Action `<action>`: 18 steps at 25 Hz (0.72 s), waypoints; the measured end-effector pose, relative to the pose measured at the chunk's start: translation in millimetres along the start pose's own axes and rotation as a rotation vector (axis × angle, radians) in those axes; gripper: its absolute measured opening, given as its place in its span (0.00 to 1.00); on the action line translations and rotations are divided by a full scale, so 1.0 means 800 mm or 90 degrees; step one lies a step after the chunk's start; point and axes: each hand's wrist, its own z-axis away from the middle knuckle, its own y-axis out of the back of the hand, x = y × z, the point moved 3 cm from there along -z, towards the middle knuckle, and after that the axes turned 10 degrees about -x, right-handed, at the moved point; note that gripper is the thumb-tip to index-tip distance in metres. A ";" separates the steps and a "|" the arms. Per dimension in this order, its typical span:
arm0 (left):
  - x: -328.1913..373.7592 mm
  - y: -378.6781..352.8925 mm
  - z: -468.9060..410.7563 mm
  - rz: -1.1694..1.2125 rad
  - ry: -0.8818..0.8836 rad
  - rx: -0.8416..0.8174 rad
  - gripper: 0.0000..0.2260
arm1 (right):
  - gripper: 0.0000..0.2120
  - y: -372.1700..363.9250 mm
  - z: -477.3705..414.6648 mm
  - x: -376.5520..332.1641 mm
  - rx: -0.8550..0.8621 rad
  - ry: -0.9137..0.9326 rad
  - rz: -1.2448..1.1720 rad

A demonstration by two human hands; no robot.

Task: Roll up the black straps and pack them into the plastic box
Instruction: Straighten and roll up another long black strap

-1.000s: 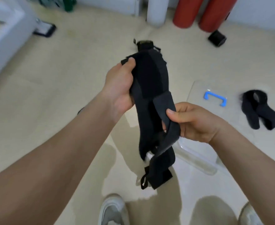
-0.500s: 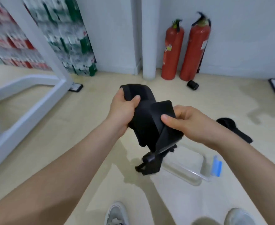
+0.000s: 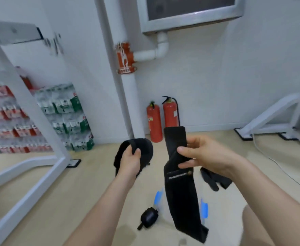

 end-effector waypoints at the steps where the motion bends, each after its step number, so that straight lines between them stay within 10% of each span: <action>1: 0.000 -0.011 0.005 0.056 -0.001 -0.043 0.16 | 0.10 0.002 0.003 0.006 0.006 -0.001 -0.004; 8: 0.042 -0.063 0.020 0.165 -0.098 -0.186 0.10 | 0.11 0.028 -0.027 0.022 0.097 0.033 0.016; 18: 0.023 -0.071 -0.030 -0.007 -0.176 -0.092 0.13 | 0.13 0.049 -0.110 0.071 0.160 0.121 0.030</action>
